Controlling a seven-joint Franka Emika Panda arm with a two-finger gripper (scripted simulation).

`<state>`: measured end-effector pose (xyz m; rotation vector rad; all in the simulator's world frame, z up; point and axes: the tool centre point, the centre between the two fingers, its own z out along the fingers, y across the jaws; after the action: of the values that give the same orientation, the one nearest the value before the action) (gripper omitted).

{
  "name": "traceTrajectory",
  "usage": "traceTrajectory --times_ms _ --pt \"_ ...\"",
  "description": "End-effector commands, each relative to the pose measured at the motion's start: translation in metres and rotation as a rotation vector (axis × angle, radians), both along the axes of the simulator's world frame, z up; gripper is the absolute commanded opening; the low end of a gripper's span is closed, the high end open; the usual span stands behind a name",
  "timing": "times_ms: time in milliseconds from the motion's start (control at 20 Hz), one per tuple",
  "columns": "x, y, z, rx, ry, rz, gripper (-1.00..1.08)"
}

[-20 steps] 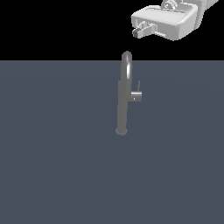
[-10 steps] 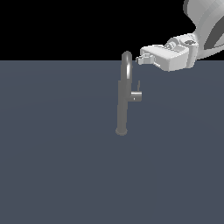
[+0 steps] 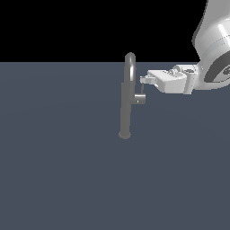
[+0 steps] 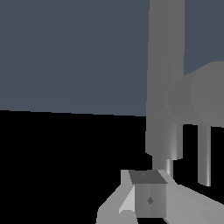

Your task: Turn on the faucet by rotating a designated handle.

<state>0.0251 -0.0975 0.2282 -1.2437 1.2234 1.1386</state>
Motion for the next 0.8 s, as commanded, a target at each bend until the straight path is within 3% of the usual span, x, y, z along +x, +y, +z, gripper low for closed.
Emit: traceTrajectory --times_ms 0,500,750 --pt "0.001 0.001 -0.008 0.025 0.022 -0.026 -1.0" --pt "0.001 0.002 -0.016 0.046 0.043 -0.048 -1.0" --pt "-0.012 0.003 -0.009 0.047 0.042 -0.048 -1.0"
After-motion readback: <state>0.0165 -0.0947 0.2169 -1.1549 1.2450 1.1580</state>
